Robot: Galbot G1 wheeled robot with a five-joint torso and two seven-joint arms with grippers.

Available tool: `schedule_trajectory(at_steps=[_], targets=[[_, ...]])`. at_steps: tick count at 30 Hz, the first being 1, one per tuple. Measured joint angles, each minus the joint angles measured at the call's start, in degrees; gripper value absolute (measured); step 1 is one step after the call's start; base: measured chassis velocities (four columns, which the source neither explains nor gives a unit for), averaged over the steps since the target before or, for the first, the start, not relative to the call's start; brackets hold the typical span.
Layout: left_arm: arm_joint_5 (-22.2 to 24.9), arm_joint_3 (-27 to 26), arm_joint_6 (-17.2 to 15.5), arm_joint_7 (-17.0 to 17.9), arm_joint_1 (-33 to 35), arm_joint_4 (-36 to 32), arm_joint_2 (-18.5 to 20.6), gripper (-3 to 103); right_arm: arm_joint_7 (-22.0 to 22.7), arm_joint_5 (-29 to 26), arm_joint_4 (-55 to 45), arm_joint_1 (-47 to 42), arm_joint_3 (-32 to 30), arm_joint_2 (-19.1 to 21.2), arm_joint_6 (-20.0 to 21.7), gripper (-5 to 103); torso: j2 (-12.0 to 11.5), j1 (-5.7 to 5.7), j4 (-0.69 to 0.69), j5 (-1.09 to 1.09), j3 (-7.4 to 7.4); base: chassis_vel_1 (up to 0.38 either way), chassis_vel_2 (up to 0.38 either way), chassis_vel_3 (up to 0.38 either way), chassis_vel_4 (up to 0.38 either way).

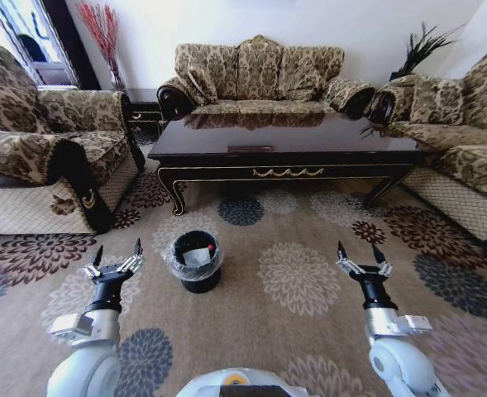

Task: Move to the front of the table and pick up the trash from the floor, then place it into the trash bin.

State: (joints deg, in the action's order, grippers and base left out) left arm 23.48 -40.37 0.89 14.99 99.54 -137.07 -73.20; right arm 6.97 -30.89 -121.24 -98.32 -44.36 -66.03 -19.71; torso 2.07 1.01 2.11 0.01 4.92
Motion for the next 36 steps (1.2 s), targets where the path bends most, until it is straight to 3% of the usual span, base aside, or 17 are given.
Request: schedule_trajectory(at_steps=[36], targets=[[-0.8,1.8,0.4,0.2,-1.0,1.2,-0.8,100,-0.9,0.4,1.1,-0.2,-0.5,-1.7,-0.3,100,0.0,0.00,0.00,0.02,0.02,0.346,-0.349,-0.354,0.346]])
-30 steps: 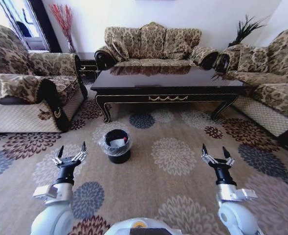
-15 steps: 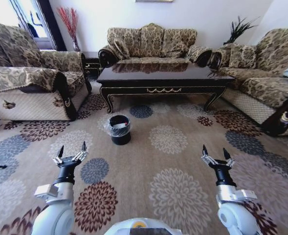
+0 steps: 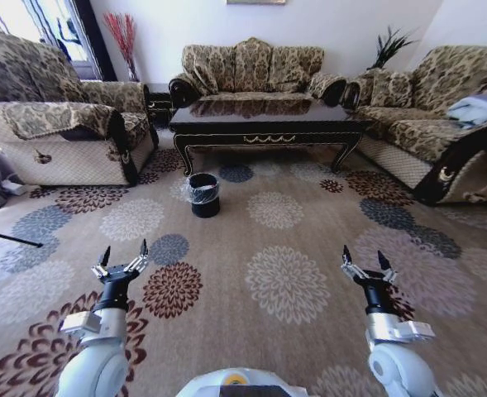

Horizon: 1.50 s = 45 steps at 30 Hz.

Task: Move to the front of the table and pick up the trash from the floor, then place it into the trash bin.

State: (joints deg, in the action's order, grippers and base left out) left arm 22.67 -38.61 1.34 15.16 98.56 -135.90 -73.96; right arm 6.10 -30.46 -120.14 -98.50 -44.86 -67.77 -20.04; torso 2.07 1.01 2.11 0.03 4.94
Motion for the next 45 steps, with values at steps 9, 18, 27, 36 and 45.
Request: schedule_trajectory(at_steps=[9,18,27,36,45], targets=[[-0.5,0.3,0.2,0.0,0.1,0.1,-0.2,100,-1.5,0.0,0.7,0.2,0.2,0.0,-1.2,100,0.0,-0.01,0.00,-0.01,-0.02,0.353,-0.361,-0.351,0.349],[-1.0,0.5,0.4,-0.1,0.4,0.3,-0.3,100,-1.6,0.0,0.7,0.2,0.0,0.3,-1.3,100,0.0,-0.01,-0.01,-0.06,-0.01,0.131,-0.179,-0.124,0.151],[-2.0,1.1,0.5,0.3,0.4,0.5,-0.3,100,-1.6,0.3,0.8,0.2,-0.1,-0.1,-1.5,100,0.0,0.02,0.00,-0.02,-0.01,-0.028,0.041,0.035,-0.041],[-2.5,0.8,-0.1,0.9,0.4,0.8,-0.2,100,-1.4,0.9,1.1,0.2,0.1,-0.3,-1.6,100,0.0,0.00,-0.01,-0.03,-0.01,0.000,0.000,0.000,0.000],[-2.7,1.1,-0.1,0.7,0.3,0.9,-0.6,100,-0.4,1.1,1.6,0.3,0.3,-0.5,-0.9,100,0.0,0.00,0.00,-0.03,-0.01,0.000,0.000,0.000,0.000]])
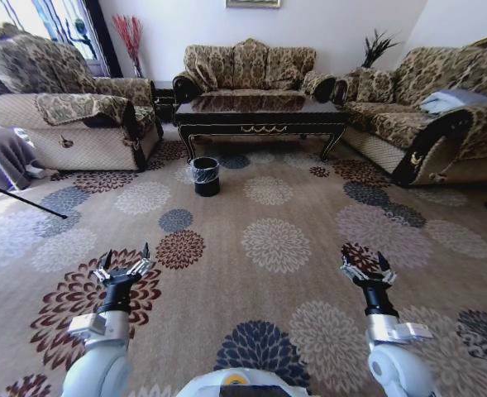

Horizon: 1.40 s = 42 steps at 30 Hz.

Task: Move to the front of the table and pick up the trash from the floor, then place it into the trash bin.

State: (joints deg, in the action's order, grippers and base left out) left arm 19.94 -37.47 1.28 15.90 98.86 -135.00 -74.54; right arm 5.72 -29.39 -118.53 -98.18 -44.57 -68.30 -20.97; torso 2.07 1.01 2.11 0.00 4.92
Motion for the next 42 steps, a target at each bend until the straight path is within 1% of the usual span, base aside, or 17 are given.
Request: schedule_trajectory(at_steps=[14,16,17,18,20,22,23,26,27,30,35,39,41,42], targets=[[-0.5,0.1,0.0,0.0,-0.4,0.8,-0.1,100,-0.4,0.0,0.8,0.8,0.5,-0.4,-0.9,100,0.0,0.00,0.00,0.00,0.01,-0.036,0.042,0.038,-0.033],[-0.1,-0.4,0.1,-0.8,-0.4,0.7,0.1,100,-0.5,0.2,0.9,0.8,0.5,-0.5,-0.9,100,0.0,0.00,0.00,0.00,0.00,0.000,0.000,0.000,0.000],[0.6,-0.7,0.7,-1.8,-0.3,0.3,0.5,100,-0.5,0.3,1.0,0.8,0.5,-0.6,-0.9,100,0.1,-0.01,0.00,-0.01,0.05,0.000,0.000,0.000,0.000],[0.6,-0.7,0.7,-1.8,-0.3,0.3,0.5,100,-0.5,0.3,1.0,0.8,0.5,-0.6,-0.9,100,0.1,-0.01,0.00,-0.01,0.05,0.000,0.000,0.000,0.000],[1.3,-1.0,1.8,-3.1,-0.3,-0.1,0.9,100,-0.5,0.4,1.1,0.8,0.6,-0.8,-0.9,100,0.3,0.03,0.00,0.00,0.24,0.000,0.000,0.000,0.000],[1.9,-1.4,3.0,-4.9,-0.3,-0.4,1.3,100,-0.5,0.7,1.2,0.8,0.9,-1.1,-0.9,100,0.9,0.08,0.00,0.00,0.81,0.000,0.000,0.000,0.000],[1.9,-1.4,3.0,-4.9,-0.3,-0.4,1.3,100,-0.5,0.7,1.2,0.8,0.9,-1.1,-0.9,100,0.9,0.08,0.00,0.00,0.81,0.000,0.000,0.000,0.000],[2.6,-1.5,3.5,-5.8,-0.3,-0.4,1.4,100,-0.5,0.8,1.2,0.8,1.0,-1.4,-0.9,100,1.8,0.23,0.00,0.00,1.56,0.000,0.000,0.000,0.000],[2.6,-1.5,3.5,-5.8,-0.3,-0.4,1.4,100,-0.5,0.8,1.2,0.8,1.0,-1.4,-0.9,100,1.8,0.23,0.00,0.00,1.56,0.000,0.000,0.000,0.000],[3.3,-1.5,3.5,-6.0,-0.4,-0.4,1.3,100,-0.6,0.8,1.2,0.7,1.0,-1.4,-1.0,100,2.8,0.36,0.00,0.00,2.42,0.000,0.000,0.000,0.000],[3.3,-1.5,3.5,-6.1,-0.3,-0.5,1.2,100,-0.7,0.8,1.2,0.7,1.0,-1.4,-1.1,100,3.7,0.50,0.00,0.00,3.15,0.000,0.000,0.000,0.000],[2.9,-1.4,3.6,-6.2,-0.1,-0.5,1.0,100,-0.8,1.0,1.2,0.7,1.1,-1.7,-1.2,100,5.0,0.62,0.00,0.00,4.37,0.000,0.000,0.000,0.000],[2.9,-1.4,3.6,-6.2,-0.1,-0.5,0.9,100,-0.8,1.0,1.2,0.7,1.1,-1.7,-1.2,100,5.1,0.64,0.00,0.00,4.48,0.000,0.000,0.000,0.000],[2.9,-1.4,3.6,-6.2,-0.1,-0.5,0.8,100,-0.9,1.0,1.2,0.7,1.2,-1.7,-1.2,100,5.6,0.72,0.00,0.00,4.86,0.000,0.000,0.000,0.000]])
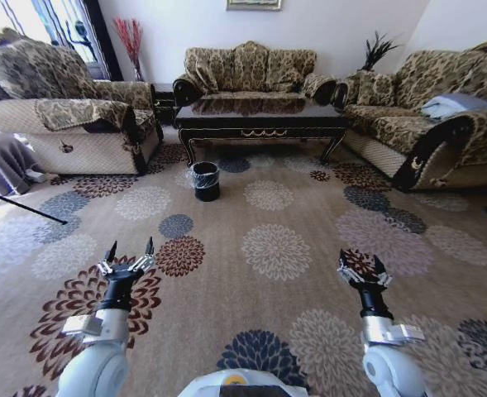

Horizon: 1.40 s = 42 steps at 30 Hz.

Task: Move to the front of the table and pick up the trash from the floor, then place it into the trash bin.

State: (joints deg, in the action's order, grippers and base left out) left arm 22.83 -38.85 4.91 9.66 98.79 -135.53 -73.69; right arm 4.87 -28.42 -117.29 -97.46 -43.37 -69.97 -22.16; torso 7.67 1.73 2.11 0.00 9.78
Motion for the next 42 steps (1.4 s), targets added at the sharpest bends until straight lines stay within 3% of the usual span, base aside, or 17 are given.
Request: schedule_trajectory(at_steps=[24,42], targets=[[-0.6,0.6,0.4,-0.5,-0.2,1.0,0.0,100,0.0,-0.3,1.5,0.8,0.8,0.4,0.0,100,5.7,1.32,0.00,0.00,4.34,0.000,0.000,0.000,0.000],[-0.8,1.0,0.6,-0.8,-0.7,1.8,0.0,100,-0.3,-0.3,2.5,1.0,0.9,-0.1,-0.4,100,8.8,2.38,0.00,0.00,6.47,0.000,0.000,0.000,0.000]])
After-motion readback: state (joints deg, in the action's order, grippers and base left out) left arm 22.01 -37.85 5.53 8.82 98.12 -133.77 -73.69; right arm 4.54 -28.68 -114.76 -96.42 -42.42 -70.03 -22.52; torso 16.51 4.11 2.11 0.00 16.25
